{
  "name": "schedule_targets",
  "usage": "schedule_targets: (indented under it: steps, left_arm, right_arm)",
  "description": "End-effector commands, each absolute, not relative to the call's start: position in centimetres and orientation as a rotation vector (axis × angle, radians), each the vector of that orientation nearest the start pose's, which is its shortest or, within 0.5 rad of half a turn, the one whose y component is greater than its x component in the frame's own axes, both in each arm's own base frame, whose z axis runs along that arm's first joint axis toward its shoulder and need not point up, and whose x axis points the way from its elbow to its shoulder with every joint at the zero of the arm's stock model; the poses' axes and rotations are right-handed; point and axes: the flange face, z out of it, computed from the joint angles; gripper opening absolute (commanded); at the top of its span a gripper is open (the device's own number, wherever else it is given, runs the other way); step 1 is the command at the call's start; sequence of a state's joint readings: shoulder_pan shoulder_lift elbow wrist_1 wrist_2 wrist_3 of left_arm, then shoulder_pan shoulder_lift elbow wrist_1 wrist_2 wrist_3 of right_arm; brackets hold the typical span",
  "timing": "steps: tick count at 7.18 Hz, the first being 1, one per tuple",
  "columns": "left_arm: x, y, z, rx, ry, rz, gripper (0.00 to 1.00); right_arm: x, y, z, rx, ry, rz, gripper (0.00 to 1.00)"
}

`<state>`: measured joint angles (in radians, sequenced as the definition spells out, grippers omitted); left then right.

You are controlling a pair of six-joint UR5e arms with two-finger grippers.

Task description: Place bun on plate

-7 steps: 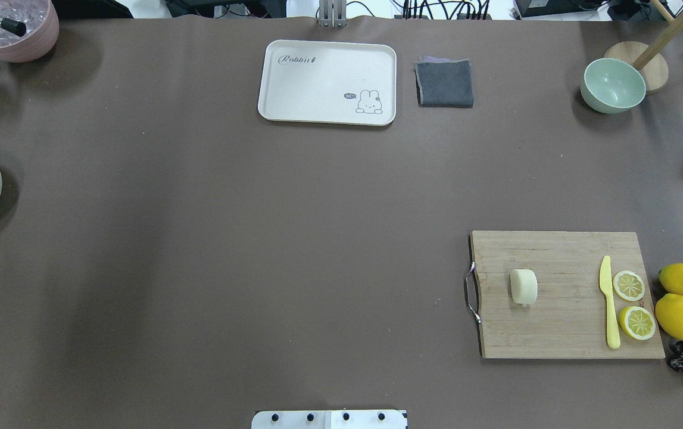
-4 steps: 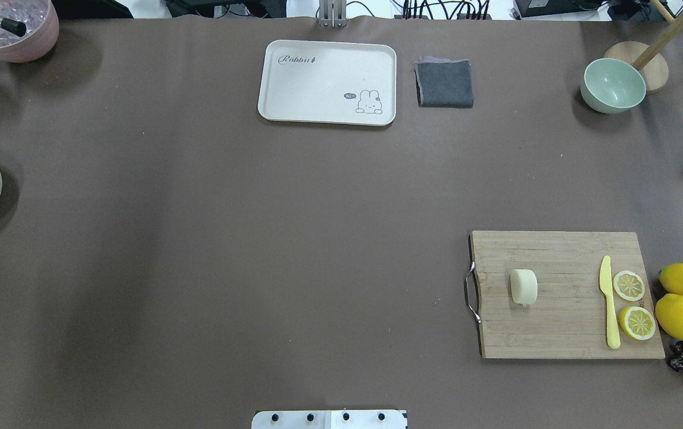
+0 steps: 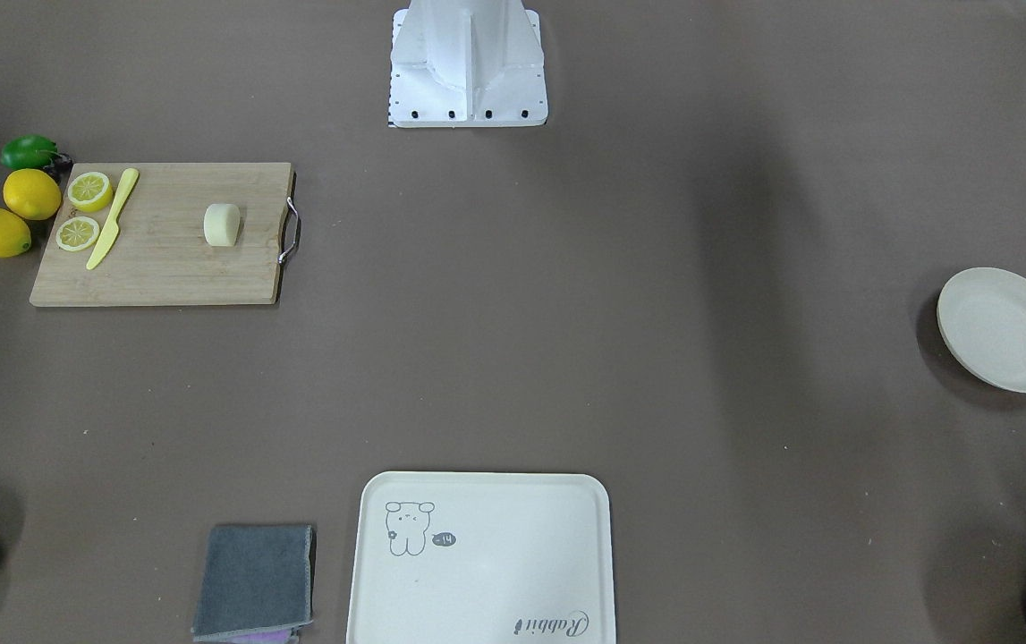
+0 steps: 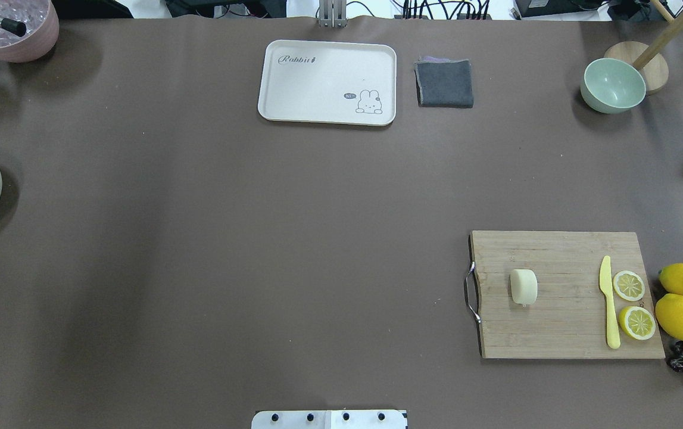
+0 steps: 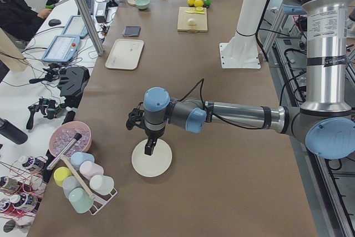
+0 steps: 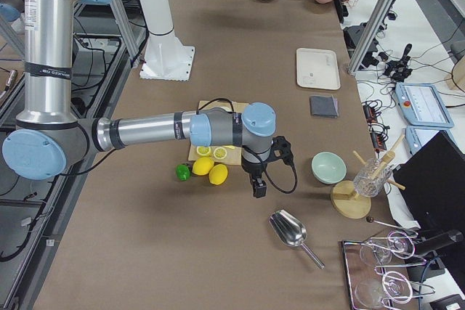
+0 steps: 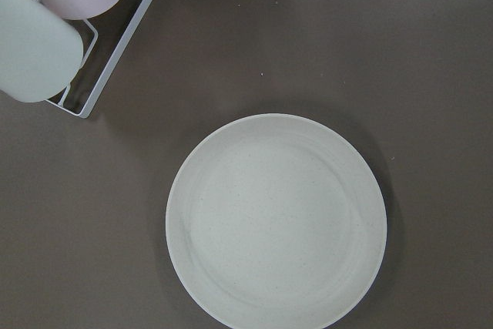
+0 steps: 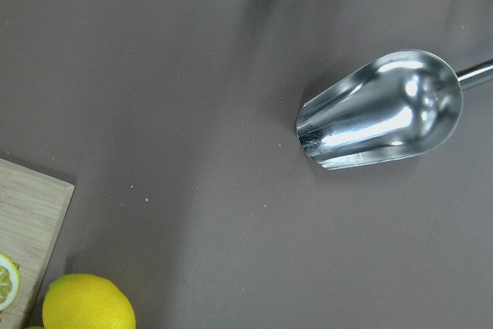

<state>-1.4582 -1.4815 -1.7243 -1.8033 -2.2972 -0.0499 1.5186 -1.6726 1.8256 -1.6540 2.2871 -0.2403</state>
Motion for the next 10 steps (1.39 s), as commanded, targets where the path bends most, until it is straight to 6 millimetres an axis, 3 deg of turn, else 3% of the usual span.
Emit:
schedule_targets:
  steps: [1, 3, 4, 6, 7, 9, 10]
  left_arm:
    - [-1.4, -47.3, 60.9, 0.215, 0.744, 0.167, 0.98]
    - [-1.2, -47.8, 63.6, 0.185, 0.748, 0.163, 0.98]
    - [-1.2, -48.0, 66.2, 0.186, 0.748, 0.16, 0.98]
    - [-0.8, -51.1, 70.9, 0.167, 0.746, 0.151, 0.97]
    - [-0.6, -52.4, 72.4, 0.157, 0.746, 0.148, 0.97]
    - [0.9, -52.6, 75.1, 0.122, 0.748, 0.162, 0.92]
    - [2.3, -52.6, 75.0, 0.104, 0.754, 0.141, 0.91]
  right_arm:
    - [4.2, -45.0, 59.3, 0.138, -0.74, -0.312, 1.0]
    - [3.9, -45.1, 58.8, 0.156, -0.759, -0.343, 1.0]
    - [3.4, -45.2, 58.7, 0.164, -0.759, -0.381, 1.0]
    - [3.2, -45.1, 58.8, 0.16, -0.766, -0.382, 1.0]
    - [3.1, -45.0, 58.8, 0.156, -0.783, -0.374, 1.0]
    - [2.6, -45.0, 58.7, 0.148, -0.822, -0.368, 1.0]
    - [2.2, -45.0, 58.7, 0.134, -0.844, -0.346, 1.0]
